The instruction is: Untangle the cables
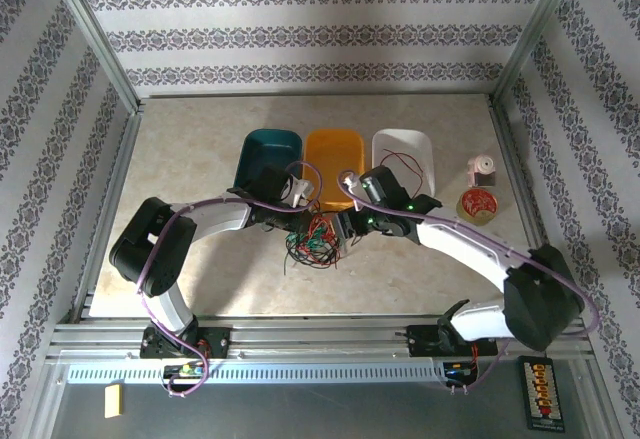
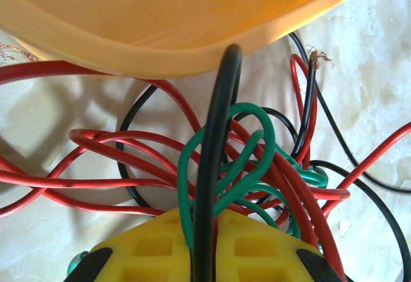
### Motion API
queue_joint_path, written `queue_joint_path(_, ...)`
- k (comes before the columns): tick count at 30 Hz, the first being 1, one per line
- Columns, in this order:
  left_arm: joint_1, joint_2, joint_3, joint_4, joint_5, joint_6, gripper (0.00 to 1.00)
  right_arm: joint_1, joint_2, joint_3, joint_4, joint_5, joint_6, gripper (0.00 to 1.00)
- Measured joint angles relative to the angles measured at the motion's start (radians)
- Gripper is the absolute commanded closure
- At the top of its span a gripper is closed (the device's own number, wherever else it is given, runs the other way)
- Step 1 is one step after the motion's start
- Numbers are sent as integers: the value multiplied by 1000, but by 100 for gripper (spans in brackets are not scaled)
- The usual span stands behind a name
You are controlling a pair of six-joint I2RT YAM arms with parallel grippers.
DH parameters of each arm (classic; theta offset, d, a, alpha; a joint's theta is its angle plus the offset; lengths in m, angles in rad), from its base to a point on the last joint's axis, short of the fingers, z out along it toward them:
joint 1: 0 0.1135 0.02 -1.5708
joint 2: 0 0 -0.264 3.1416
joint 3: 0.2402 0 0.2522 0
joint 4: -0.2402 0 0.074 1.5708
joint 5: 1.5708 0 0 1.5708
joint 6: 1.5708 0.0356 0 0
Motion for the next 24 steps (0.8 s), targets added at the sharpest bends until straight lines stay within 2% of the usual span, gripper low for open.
queue_joint_path(7,-5,0,0,0,-3,0,96,0,113,3,18,-6,-8,46)
queue_joint_path(11,-6,0,0,0,-3,0,96,-3,167,20,55,7,-7,49)
queue_joint_path(13,-6,0,0,0,-3,1,96,-2,184,31,78,13,-2,57)
queue_joint_path(16,-10,0,0,0,-3,7,96,-2,197,36,120,25,21,84)
queue_joint_path(18,-13,0,-1,0,-3,10,96,-2,198,35,139,45,31,96)
queue_joint_path(19,-16,0,-2,0,-5,12,96,-2,197,35,150,55,40,99)
queue_joint_path(24,-19,0,-2,0,-19,16,96,-2,121,-9,167,147,45,100)
